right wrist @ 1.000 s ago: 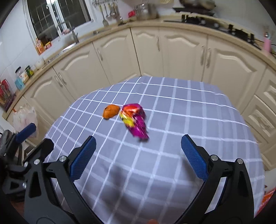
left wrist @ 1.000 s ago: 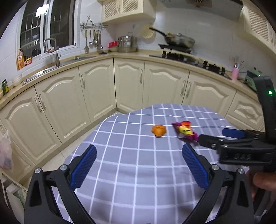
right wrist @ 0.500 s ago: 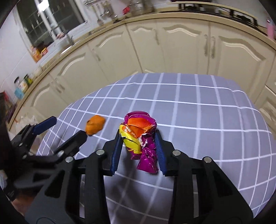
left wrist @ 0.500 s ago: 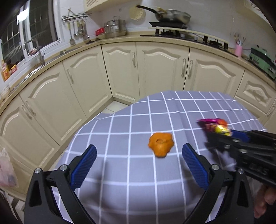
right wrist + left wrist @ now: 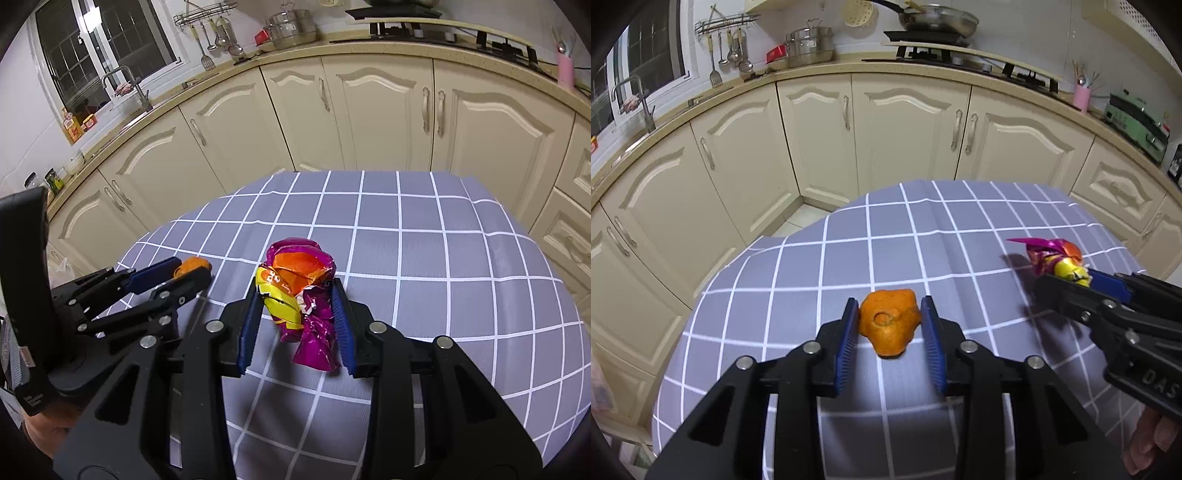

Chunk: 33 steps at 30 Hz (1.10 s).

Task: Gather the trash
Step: 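Carry the orange peel and colourful wrapper over the blue bin with both tools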

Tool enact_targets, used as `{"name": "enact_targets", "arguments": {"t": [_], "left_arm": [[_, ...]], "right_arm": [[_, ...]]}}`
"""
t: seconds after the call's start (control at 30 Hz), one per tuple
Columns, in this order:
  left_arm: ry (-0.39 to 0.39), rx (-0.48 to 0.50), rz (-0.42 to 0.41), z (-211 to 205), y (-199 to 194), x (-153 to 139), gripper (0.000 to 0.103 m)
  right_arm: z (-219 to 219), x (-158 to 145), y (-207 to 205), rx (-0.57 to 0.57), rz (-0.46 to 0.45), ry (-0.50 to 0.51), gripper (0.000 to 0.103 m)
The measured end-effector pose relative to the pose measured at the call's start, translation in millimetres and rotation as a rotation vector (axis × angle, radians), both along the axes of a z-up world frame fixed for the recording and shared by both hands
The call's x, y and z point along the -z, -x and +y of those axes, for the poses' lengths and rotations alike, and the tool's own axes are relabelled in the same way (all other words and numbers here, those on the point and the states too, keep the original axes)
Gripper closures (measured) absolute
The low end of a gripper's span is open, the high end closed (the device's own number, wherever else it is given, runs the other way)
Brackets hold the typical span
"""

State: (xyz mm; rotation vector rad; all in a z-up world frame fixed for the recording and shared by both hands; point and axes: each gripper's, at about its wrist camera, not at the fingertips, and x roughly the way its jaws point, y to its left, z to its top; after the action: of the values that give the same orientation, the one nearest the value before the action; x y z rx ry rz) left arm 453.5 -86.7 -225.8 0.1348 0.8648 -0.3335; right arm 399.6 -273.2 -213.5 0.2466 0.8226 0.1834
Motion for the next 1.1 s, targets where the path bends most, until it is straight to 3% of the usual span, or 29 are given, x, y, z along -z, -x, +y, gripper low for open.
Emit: {"name": "enact_targets", "arguments": {"t": [0.23, 0.5, 0.73, 1.1], "left_arm": [[0.086, -0.041, -0.031, 18.7, 55.0, -22.7, 0.070], [0.158, 0.000, -0.164, 13.5, 159.0, -73.5, 0.069], [0.228, 0.110, -0.248, -26.6, 250.5, -104.3, 0.069], [0.296, 0.291, -0.246, -109.9, 339.5, -115.3, 0.069]], "right_arm": [[-11.8, -29.6, 20.1, 0.026, -0.054, -0.022, 0.067], [-29.6, -74.3, 129.1, -0.001, -0.136, 0.008, 0.067], [-70.2, -89.3, 227.7, 0.064, -0.189, -0.015, 0.067], [-165.6, -91.8, 332.6, 0.260, -0.227, -0.058, 0.067]]}}
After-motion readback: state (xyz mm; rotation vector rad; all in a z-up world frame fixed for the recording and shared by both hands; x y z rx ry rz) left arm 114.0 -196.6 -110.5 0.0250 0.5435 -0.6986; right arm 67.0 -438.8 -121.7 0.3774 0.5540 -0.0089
